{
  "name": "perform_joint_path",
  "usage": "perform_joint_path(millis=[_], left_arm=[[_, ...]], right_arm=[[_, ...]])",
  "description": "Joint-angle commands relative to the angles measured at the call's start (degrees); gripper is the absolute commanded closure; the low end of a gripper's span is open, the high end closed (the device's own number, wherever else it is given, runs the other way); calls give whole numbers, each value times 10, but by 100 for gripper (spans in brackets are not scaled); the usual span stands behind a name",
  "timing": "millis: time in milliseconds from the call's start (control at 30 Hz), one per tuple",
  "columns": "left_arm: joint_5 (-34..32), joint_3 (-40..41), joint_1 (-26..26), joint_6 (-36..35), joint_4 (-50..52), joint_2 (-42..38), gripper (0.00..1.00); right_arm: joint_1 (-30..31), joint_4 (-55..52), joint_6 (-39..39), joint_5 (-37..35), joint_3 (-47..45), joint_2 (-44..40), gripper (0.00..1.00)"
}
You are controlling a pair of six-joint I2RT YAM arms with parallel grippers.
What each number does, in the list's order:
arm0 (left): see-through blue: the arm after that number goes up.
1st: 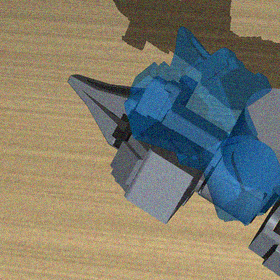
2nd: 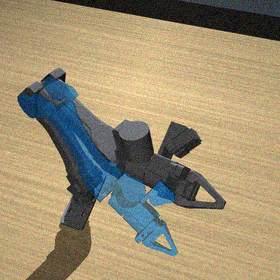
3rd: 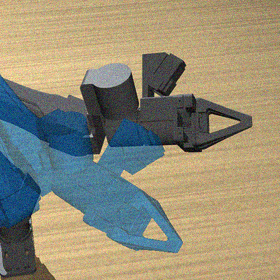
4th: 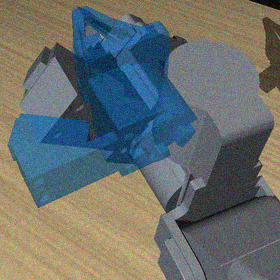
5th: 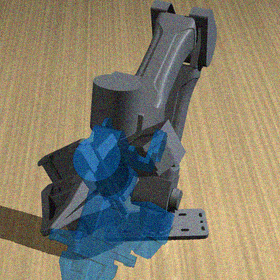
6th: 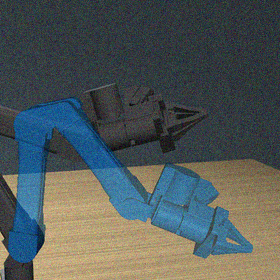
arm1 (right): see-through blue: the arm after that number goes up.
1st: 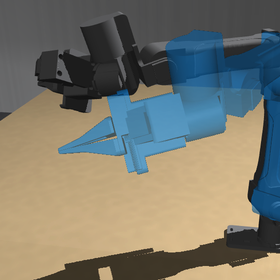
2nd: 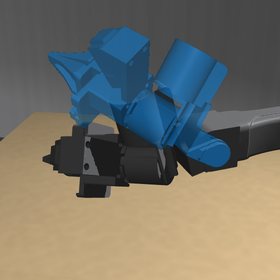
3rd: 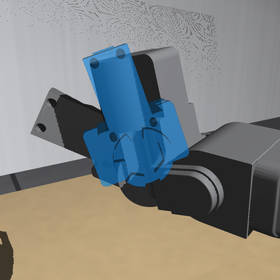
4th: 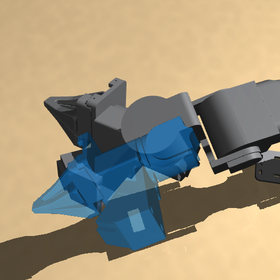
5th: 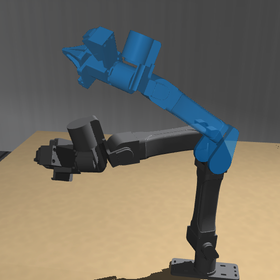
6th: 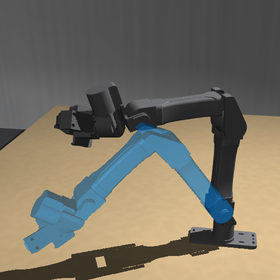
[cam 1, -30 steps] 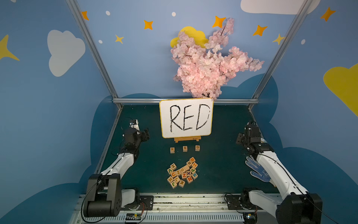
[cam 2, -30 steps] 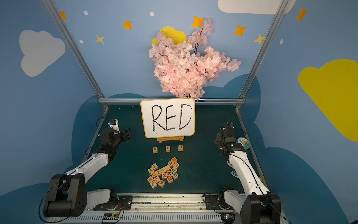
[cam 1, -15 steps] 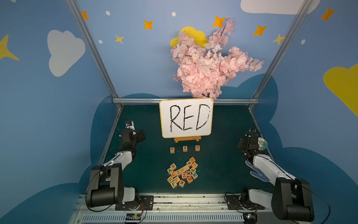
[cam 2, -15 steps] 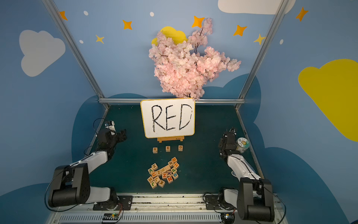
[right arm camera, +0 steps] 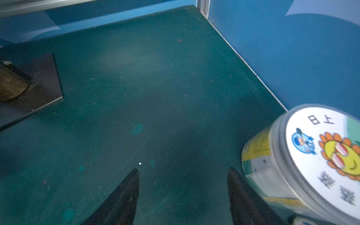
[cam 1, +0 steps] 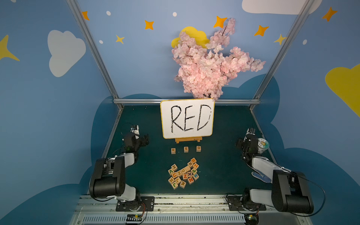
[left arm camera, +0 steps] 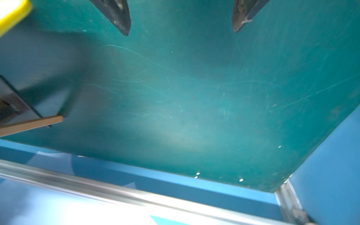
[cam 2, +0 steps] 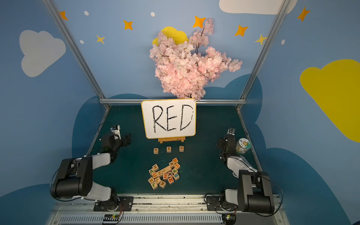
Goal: Assemble the uppercase word "red" with letter blocks
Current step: Reset both arms
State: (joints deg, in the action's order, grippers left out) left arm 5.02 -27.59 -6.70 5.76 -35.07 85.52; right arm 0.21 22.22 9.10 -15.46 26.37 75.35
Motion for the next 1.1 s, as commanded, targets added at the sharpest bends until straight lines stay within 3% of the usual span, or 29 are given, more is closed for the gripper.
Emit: perform_joint_path(millis=[0, 333, 500, 1067], left_arm=[[25, -7, 14, -31, -19, 14, 19], [17, 9, 29, -48, -44, 16, 15], [5, 21, 30, -45, -68, 18, 0], [6, 49, 29, -43, -127, 33, 1]], right_arm=[[2, 61, -22, 25, -3, 15, 27], [20, 87, -75, 82, 9, 59, 19], [26, 98, -84, 90, 12, 80, 15], [24, 123, -89, 98, 0, 86, 12]])
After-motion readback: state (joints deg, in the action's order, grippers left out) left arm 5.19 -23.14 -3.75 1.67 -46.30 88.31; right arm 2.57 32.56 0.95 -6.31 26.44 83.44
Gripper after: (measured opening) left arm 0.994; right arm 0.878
